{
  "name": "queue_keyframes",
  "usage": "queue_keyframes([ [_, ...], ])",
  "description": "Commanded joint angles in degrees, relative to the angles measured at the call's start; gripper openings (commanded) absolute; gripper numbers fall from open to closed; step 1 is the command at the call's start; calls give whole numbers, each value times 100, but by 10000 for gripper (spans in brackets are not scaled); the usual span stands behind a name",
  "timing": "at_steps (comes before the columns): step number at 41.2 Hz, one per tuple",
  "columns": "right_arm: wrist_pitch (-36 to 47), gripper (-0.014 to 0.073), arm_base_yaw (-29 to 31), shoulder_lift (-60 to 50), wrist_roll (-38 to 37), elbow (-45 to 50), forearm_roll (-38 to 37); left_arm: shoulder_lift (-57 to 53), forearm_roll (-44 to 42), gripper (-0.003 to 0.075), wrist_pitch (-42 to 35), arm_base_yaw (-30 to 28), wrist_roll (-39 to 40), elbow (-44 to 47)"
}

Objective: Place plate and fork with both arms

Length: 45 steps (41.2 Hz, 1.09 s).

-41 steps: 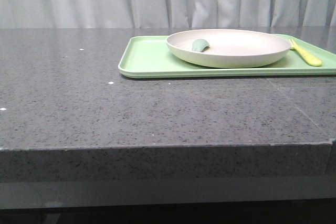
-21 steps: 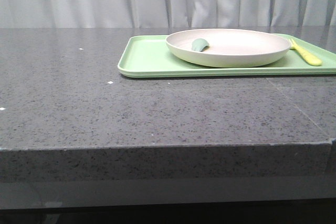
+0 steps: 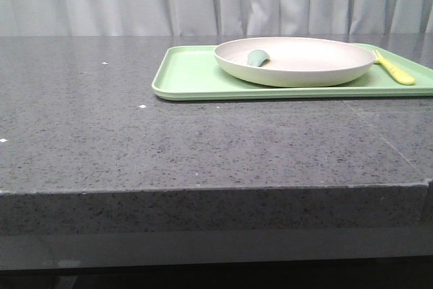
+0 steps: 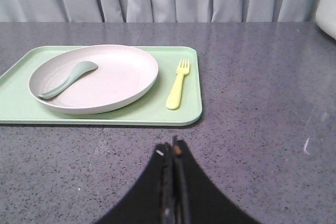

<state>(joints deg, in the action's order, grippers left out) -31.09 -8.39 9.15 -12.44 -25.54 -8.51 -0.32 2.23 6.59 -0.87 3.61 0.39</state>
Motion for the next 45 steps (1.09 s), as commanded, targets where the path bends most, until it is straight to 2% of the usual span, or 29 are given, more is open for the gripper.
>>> queue_keyframes([
  [1, 454, -121, -3, 54, 33, -131, -107, -125, 55, -18, -516, -5, 43, 4],
  [16, 626, -121, 10, 40, 70, -23, -160, -125, 55, -18, -516, -5, 43, 4],
  [25, 1671, -121, 29, -242, 1128, 956, 693, -114, 55, -18, -516, -5, 43, 4],
  [34, 1930, -121, 375, -1102, 1135, 2058, 1219, -114, 55, -18, -516, -5, 43, 4],
  [40, 2436, -121, 476, -1082, 1135, 2699, 1245, -114, 55, -18, -516, -5, 43, 4],
  [45, 2346, -121, 476, -1082, 1135, 2695, 1245, -114, 55, -18, -516, -5, 43, 4],
])
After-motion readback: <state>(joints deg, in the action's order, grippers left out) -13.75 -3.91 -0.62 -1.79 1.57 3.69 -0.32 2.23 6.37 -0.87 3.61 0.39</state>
